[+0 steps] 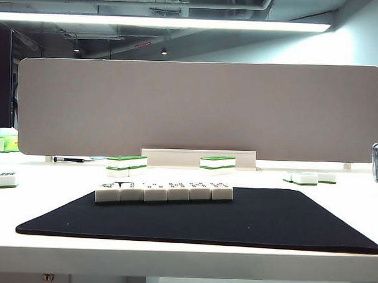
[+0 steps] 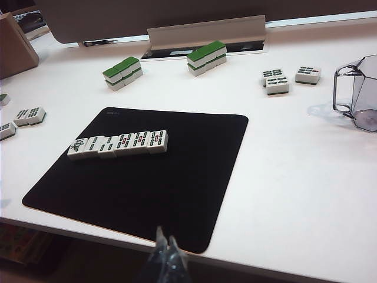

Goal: Align six mahjong tiles in a row on the table.

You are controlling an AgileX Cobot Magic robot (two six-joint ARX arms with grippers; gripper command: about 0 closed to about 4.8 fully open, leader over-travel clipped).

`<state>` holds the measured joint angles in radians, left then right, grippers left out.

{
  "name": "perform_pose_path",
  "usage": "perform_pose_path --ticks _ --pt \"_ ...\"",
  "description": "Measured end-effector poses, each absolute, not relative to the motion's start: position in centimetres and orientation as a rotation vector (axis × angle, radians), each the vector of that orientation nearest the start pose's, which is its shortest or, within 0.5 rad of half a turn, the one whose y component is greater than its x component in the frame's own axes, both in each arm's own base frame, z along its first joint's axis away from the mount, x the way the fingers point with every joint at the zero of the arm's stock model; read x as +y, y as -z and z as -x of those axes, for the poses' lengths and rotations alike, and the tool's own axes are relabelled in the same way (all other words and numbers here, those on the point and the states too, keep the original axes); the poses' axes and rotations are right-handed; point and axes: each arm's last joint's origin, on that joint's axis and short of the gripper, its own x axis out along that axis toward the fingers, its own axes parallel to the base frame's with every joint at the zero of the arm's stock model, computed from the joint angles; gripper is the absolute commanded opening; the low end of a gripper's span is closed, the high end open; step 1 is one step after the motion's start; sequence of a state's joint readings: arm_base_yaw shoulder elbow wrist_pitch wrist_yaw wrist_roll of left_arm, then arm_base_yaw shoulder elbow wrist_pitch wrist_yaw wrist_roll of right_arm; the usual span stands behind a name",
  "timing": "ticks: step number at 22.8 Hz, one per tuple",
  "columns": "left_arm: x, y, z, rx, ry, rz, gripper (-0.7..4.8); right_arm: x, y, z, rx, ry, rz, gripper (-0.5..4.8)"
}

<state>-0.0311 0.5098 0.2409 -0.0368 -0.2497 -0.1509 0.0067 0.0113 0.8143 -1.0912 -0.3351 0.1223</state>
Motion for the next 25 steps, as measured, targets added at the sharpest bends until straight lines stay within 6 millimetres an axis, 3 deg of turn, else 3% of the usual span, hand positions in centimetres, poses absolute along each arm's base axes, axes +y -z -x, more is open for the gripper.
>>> perform_pose_path --ticks 16,25 --pt "0.9 -14.6 -10.7 0.21 -0.193 0.104 0.49 0.9 -29.7 2.6 0.306 -0.322 -0.168 -0.01" --pt "0.9 -14.4 -10.0 0.224 -0.171 0.052 0.49 0.9 -29.7 2.6 0.306 -0.322 -0.168 -0.01"
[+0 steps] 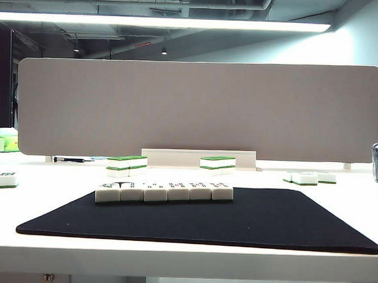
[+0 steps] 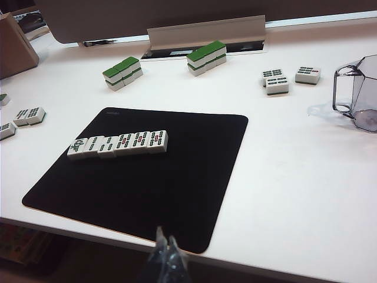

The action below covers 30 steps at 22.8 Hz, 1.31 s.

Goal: Align six mahjong tiles in a row on the table.

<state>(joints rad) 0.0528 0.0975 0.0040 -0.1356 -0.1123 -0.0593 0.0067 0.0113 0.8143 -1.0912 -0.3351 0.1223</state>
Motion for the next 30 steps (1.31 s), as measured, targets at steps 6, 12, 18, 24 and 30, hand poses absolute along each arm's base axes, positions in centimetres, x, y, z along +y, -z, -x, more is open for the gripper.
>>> perform_pose_path --ticks 6,12,18,24,30 --pt "0.7 -14.8 -9.62 0.179 -0.123 0.01 0.5 0.93 -29.74 2.59 0.306 -0.322 -0.167 -0.01" --pt "0.53 -14.93 -9.57 0.167 -0.102 -0.003 0.5 0.93 -29.74 2.59 0.305 -0.321 -0.167 -0.01" --pt "0.16 -14.93 -9.59 0.169 -0.024 0.026 0.5 0.93 -29.73 2.58 0.306 -0.322 -0.168 -0.01" --pt "0.15 -14.91 -9.59 0.169 -0.02 0.028 0.49 0.93 -29.74 2.59 0.306 -0.322 -0.168 -0.01" --pt "0.15 -14.91 -9.59 0.169 -0.02 0.028 0.5 0.93 -29.73 2.58 0.306 -0.322 -0.168 -0.01"
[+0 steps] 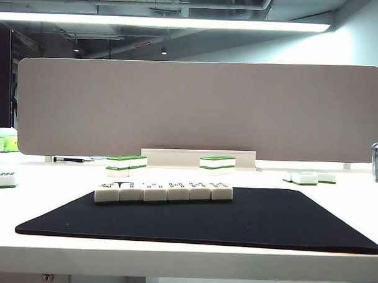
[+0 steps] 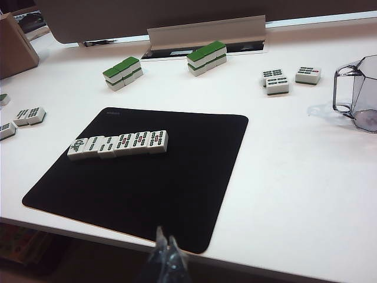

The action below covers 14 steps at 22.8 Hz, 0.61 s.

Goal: Align six mahjong tiles in a row on the table.

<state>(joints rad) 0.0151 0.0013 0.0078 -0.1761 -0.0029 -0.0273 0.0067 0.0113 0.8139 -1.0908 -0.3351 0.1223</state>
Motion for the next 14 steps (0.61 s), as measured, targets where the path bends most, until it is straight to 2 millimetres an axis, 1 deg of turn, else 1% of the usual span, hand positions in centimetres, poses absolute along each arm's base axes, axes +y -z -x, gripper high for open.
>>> perform_pose_path --ticks 4,7,11,13,14 --pt "0.2 -14.9 -9.6 0.169 -0.02 0.028 0.5 0.9 -29.7 2.6 0.306 -0.322 -0.167 -0.01" --pt "0.2 -14.9 -9.6 0.169 -0.02 0.028 0.5 0.9 -29.9 2.5 0.284 -0.326 -0.131 -0.01" --pt "0.2 -14.9 -9.6 0.169 -0.02 0.028 0.49 0.9 -30.6 1.5 0.158 -0.333 -0.102 -0.01" --pt "0.2 -14.9 -9.6 0.169 -0.02 0.028 0.5 0.9 -30.4 0.7 0.121 -0.335 -0.098 -0.01" --pt "0.2 -14.9 -9.6 0.169 -0.02 0.028 0.49 0.9 -30.0 0.1 0.118 -0.335 -0.102 -0.01"
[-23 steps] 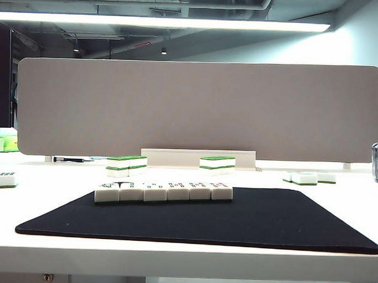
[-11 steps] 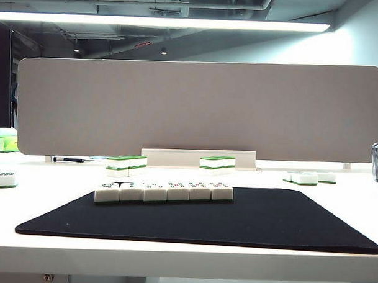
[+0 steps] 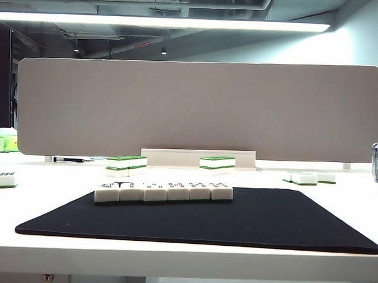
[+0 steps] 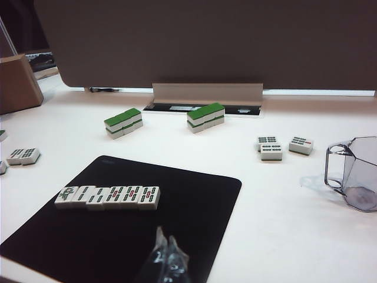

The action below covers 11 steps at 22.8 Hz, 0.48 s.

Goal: Align six mahjong tiles in a row on the table.

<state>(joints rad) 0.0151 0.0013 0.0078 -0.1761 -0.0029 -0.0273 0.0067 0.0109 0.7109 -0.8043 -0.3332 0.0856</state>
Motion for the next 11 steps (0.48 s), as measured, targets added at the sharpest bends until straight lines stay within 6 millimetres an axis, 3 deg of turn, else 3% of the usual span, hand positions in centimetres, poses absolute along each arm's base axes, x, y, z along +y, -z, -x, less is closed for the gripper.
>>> perform_pose_path --ticks 5,11 --pt "0.2 -14.9 -9.6 0.169 -0.02 0.028 0.49 1.0 -26.8 -3.1 0.164 -0.331 -0.138 -0.01" --pt "0.2 -14.9 -9.6 0.169 -0.02 0.028 0.49 0.9 -24.2 -6.0 0.066 -0.3 -0.157 -0.01"
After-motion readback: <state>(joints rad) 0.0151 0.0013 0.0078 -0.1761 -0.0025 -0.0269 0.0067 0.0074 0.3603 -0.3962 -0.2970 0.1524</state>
